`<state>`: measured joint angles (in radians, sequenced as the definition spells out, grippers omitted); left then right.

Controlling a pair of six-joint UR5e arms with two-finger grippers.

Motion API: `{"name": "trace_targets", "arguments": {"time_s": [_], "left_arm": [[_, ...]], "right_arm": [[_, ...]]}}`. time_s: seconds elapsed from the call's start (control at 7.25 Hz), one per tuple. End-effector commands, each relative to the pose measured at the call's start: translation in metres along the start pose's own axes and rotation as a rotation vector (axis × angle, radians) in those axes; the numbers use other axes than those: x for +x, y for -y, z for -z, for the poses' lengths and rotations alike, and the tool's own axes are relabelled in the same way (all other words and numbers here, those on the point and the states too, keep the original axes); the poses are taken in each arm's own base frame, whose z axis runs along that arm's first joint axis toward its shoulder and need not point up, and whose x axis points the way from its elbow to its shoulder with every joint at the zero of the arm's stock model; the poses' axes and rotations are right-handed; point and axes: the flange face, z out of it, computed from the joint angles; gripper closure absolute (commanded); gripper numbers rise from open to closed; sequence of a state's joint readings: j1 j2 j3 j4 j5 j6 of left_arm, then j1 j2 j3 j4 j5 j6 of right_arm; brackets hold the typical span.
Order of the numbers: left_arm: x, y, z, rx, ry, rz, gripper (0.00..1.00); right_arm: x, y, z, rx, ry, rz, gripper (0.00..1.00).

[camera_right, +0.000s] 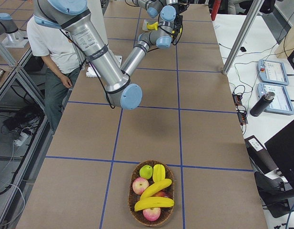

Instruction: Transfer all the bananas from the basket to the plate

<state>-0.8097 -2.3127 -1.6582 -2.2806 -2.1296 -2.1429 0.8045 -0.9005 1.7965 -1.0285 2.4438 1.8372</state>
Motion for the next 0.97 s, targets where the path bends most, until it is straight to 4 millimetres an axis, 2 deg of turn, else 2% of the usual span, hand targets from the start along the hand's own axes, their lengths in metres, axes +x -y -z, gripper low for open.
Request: {"name": "trace_targets", "arguments": {"time_s": [0.0, 0.14, 0.41, 0.55, 0.69, 0.83], "left_arm": [[-0.002, -0.002, -0.002, -0.004, 0.001, -0.002, 1.0], [-0.002, -0.001, -0.002, -0.003, 0.003, 0.0, 1.0], [-0.006, 0.0, 0.001, -0.002, 0.005, 0.003, 1.0], [-0.009, 0.001, 0.003, -0.001, 0.006, 0.004, 1.0], [-0.023, 0.009, 0.007, 0.012, 0.02, 0.015, 1.0], [-0.047, 0.026, 0.022, 0.041, 0.038, 0.024, 1.0]], "right_arm": [[-0.004, -0.002, 0.001, -0.001, 0.006, 0.001, 1.0], [-0.004, -0.003, 0.003, 0.002, 0.015, 0.005, 0.01], [-0.004, -0.004, 0.007, 0.01, 0.042, 0.024, 0.0], [0.002, 0.0, 0.016, 0.018, 0.06, 0.008, 0.0], [0.023, 0.003, 0.031, 0.026, 0.089, 0.014, 0.0], [0.056, 0.006, 0.048, 0.035, 0.117, 0.039, 0.0]]}}
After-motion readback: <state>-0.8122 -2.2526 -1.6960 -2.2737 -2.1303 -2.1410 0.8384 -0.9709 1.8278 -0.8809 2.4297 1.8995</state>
